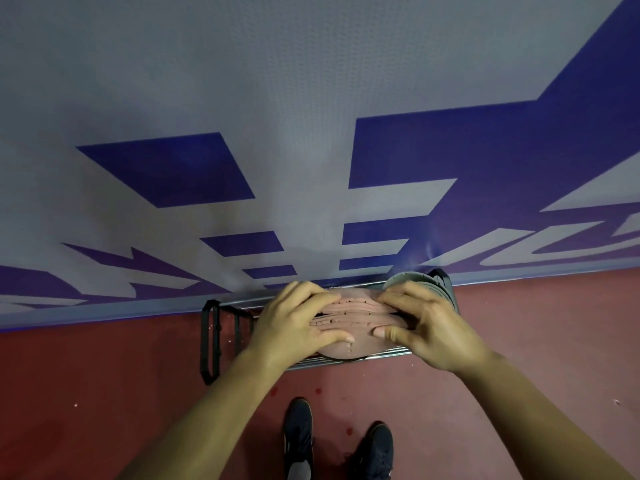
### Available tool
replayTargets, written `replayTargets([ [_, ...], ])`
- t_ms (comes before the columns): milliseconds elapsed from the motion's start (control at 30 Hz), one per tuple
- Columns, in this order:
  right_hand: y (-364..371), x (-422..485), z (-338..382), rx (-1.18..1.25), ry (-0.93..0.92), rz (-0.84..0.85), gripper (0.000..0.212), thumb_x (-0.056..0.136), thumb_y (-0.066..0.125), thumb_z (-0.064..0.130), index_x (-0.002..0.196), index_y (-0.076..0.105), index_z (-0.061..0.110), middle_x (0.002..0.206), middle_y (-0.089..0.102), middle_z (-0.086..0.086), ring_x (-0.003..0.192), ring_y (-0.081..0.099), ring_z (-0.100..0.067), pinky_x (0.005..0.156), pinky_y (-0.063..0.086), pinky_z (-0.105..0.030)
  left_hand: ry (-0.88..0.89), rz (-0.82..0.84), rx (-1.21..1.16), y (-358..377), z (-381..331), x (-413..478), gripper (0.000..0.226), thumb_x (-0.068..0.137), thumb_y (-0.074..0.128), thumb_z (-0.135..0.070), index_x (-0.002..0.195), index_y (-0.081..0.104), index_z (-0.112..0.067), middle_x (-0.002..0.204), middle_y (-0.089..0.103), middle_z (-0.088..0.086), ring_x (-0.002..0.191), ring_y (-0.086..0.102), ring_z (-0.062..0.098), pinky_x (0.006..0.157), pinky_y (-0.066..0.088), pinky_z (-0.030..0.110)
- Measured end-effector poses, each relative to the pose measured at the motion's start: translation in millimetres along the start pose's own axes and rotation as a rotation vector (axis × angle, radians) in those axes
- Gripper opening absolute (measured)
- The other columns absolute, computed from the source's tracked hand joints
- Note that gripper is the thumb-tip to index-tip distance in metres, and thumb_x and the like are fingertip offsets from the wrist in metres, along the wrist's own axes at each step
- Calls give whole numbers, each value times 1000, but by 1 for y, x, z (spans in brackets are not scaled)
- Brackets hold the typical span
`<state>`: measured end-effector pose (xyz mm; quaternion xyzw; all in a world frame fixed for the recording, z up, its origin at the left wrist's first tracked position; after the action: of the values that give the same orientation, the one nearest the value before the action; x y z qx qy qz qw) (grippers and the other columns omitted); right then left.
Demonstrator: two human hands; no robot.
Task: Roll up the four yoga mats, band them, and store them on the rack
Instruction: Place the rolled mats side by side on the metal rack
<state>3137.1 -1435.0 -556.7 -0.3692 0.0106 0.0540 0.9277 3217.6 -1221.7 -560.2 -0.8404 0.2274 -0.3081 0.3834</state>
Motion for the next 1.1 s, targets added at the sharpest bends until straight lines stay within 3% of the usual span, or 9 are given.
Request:
replayTargets([
  [200, 3, 8, -5, 4, 27, 6, 57, 87, 77, 46, 136, 66, 20, 121, 56, 21, 117, 55, -7, 101, 45, -24, -44, 21, 15, 3, 9, 7, 67, 61, 82, -66, 105, 77, -16, 94, 65, -4, 84, 59, 15, 68, 58, 36],
  [367, 16, 7, -15, -1, 62, 9, 57, 88, 75, 48, 139, 63, 24, 124, 56, 19, 119, 51, -6, 103, 41, -22, -33, 27, 66, 13, 14, 2, 67, 65, 72, -71, 103, 78, -16, 97, 67, -3, 88, 62, 18, 70, 58, 33],
  [533, 36, 7, -32, -34, 87, 90, 57, 91, 73, 45, 142, 59, 23, 129, 54, 16, 124, 49, -9, 108, 40, -26, -74, 101, 69, 33, 19, -9, 65, 57, 88, -59, 102, 77, -14, 98, 67, -1, 89, 64, 21, 72, 59, 35],
  [733, 54, 17, -49, -70, 57, 61, 56, 91, 72, 45, 140, 61, 19, 132, 57, 7, 121, 48, -13, 106, 36, -22, -75, 90, 76, 54, 36, -17, 58, 68, 80, -57, 102, 76, -10, 101, 68, 3, 91, 67, 24, 77, 60, 39],
  [900, 64, 23, -59, -120, 42, 80, 55, 91, 74, 42, 141, 60, 21, 133, 57, 7, 122, 46, -16, 105, 39, -31, -104, 113, 100, 68, 46, -27, 62, 63, 87, -53, 104, 74, -9, 102, 67, 4, 97, 60, 21, 79, 59, 39],
  [1000, 74, 21, -67, -254, 85, 59, 55, 92, 67, 54, 142, 55, 33, 137, 53, 16, 126, 37, -15, 93, 26, -34, -142, 174, 91, 82, 53, -30, 66, 62, 89, -52, 109, 72, -9, 106, 66, 3, 101, 58, 20, 81, 59, 39],
  [1100, 92, 13, -82, -313, 199, 128, 62, 95, 60, 57, 151, 41, 39, 148, 42, 20, 136, 27, -10, 96, 17, -31, -218, 317, 53, 103, 59, -38, 74, 67, 86, -54, 124, 67, -11, 120, 62, 2, 112, 58, 23, 93, 55, 41],
])
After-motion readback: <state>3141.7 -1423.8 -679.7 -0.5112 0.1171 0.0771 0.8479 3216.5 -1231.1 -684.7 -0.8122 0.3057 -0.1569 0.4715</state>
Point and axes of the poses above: each hand's wrist, its own x-axis towards the middle knuckle, its own y-axis out of the palm, z = x × y, the point moved 5 cm from there along x, towards the middle knuckle
